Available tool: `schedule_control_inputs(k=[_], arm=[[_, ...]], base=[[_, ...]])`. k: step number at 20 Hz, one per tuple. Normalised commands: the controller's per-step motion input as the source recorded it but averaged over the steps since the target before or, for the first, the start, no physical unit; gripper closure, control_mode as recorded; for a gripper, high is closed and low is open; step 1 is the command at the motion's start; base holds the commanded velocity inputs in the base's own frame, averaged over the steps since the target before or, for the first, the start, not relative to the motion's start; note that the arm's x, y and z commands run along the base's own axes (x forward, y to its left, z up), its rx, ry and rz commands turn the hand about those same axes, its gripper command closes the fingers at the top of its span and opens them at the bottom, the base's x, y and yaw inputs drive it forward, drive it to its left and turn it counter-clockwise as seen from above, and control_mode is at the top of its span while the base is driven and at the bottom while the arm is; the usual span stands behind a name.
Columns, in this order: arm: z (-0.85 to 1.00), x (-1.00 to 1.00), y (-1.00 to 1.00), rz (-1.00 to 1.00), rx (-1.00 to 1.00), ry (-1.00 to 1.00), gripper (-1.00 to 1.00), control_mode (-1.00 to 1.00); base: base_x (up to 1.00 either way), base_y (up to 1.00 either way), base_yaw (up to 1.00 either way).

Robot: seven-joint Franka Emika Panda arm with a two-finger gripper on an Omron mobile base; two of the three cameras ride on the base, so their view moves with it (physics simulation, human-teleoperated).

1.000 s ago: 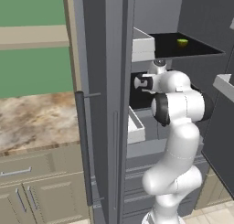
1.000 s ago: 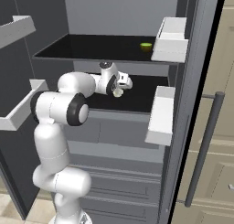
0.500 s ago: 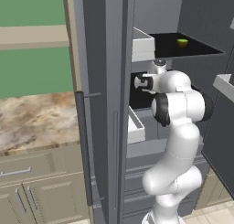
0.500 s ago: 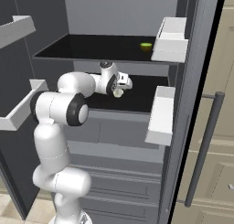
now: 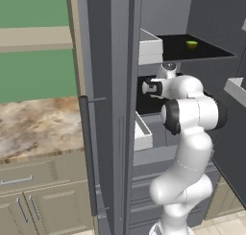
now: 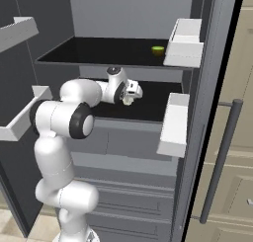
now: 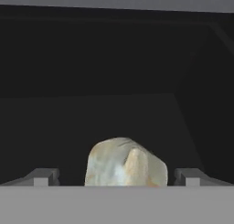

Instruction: Retrieve the bottle and the shaker from the cabinet and place them next to the mixing bowl on the counter. Then add garlic from the fridge to the mixing bowl.

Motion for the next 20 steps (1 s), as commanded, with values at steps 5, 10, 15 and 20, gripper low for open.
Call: schedule_control_inputs(k=[5,10,15,20], arm=[[0.0,-0.18,-0.01,0.0,0.0,0.0,-1.0,-1.0],[0.0,-0.1,0.0,0.0,0.0,0.04,-1.0,-1.0],[0.0,-0.05,0.0,0.0,0.0,0.04,-1.0,-1.0],[-0.01,0.02,0.0,0.0,0.0,0.0,-1.0,-1.0]], base=[[0.0,0.0,0.0],[0.0,0.0,0.0],[0.0,0.0,0.0],[0.0,0.0,0.0]])
